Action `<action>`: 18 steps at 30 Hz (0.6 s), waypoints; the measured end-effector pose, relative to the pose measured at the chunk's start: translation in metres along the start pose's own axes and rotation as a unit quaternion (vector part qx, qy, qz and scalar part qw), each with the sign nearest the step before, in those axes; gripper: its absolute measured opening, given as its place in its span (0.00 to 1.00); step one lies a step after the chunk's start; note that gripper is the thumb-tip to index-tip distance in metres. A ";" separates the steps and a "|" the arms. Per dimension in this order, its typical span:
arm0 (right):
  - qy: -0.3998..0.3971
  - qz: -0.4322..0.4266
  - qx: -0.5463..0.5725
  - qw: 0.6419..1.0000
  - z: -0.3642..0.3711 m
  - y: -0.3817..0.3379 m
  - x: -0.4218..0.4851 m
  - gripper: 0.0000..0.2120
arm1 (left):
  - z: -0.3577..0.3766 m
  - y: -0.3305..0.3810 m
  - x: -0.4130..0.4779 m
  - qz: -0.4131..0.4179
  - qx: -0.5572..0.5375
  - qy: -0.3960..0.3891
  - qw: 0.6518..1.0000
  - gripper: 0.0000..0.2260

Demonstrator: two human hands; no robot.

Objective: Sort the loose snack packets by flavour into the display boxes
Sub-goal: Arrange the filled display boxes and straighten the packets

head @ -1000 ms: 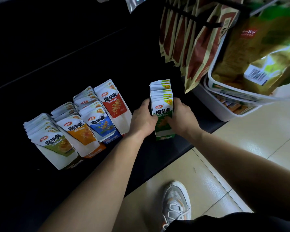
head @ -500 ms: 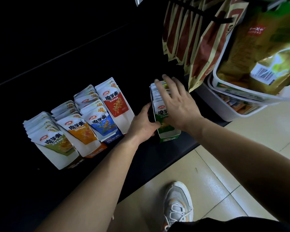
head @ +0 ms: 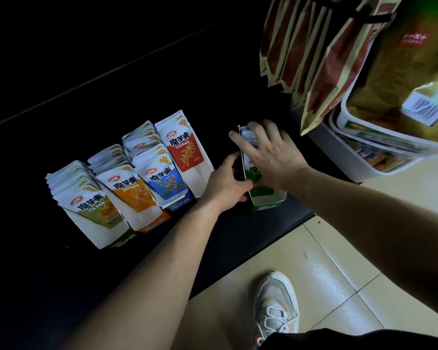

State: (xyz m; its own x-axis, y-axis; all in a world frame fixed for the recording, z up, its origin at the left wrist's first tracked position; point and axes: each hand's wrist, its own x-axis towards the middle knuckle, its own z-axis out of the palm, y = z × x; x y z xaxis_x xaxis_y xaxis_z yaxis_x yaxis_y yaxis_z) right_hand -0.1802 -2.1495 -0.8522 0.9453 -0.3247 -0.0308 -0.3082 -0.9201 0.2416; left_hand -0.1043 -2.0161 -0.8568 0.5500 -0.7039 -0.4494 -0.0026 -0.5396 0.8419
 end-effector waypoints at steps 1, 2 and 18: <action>0.003 0.004 -0.001 1.000 0.002 -0.001 0.000 0.62 | -0.001 0.000 0.000 0.001 -0.002 -0.003 1.000 0.35; 0.004 0.004 -0.003 1.000 0.002 -0.001 0.001 0.62 | -0.001 0.000 0.000 0.002 -0.004 -0.006 1.000 0.35; 0.059 0.025 0.161 0.985 0.009 0.021 -0.004 0.60 | 0.003 -0.008 -0.002 -0.009 -0.042 0.001 0.999 0.35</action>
State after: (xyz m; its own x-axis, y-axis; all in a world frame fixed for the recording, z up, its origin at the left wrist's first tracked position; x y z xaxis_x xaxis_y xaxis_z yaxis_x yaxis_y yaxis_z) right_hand -0.1911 -2.1700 -0.8551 0.9279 -0.3615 0.0918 -0.3549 -0.9314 -0.0803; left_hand -0.1079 -2.0118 -0.8640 0.5508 -0.6934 -0.4645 0.0768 -0.5121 0.8555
